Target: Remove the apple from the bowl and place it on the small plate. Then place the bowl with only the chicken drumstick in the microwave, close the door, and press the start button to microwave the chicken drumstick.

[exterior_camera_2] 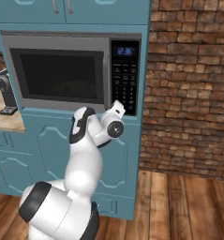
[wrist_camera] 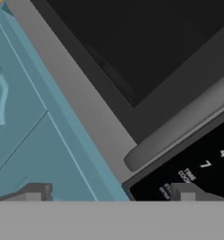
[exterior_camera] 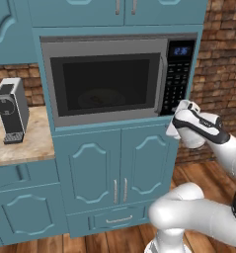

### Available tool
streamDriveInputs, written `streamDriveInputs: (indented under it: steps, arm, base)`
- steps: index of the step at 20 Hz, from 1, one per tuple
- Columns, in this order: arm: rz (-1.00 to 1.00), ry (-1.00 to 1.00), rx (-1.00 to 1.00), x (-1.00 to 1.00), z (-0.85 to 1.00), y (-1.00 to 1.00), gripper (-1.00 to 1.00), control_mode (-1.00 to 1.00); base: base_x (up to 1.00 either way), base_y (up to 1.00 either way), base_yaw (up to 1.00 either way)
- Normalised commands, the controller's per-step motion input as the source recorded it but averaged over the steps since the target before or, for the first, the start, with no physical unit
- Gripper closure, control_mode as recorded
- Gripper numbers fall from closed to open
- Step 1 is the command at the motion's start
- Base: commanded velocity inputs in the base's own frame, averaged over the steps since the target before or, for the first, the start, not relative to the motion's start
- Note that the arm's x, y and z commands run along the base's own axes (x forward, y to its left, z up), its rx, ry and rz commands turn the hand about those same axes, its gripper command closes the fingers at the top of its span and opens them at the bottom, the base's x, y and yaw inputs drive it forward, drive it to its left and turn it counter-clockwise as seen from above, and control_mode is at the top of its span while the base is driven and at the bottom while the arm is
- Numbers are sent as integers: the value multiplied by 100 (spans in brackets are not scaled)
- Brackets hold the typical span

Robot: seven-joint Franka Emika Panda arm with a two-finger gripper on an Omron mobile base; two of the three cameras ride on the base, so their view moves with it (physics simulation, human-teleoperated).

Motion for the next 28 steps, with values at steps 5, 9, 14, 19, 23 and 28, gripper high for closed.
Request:
streamDriveInputs:
  steps: [5,9,14,19,23,28]
  arm:
    - [0,0,0,28,-8,-1,-100,-100]
    - [0,0,0,28,-11,0,-100,-100]
    - [0,0,0,26,-17,0,-100,-100]
    - [0,0,0,23,-19,0,-100,-100]
    - [0,0,0,22,-19,0,-100,-100]
    - [0,0,0,22,-14,0,-100,-100]
  base:
    - [0,0,0]
    - [0,0,0]
    - [0,0,0]
    - [0,0,0]
    - [0,0,0]
    - [0,0,0]
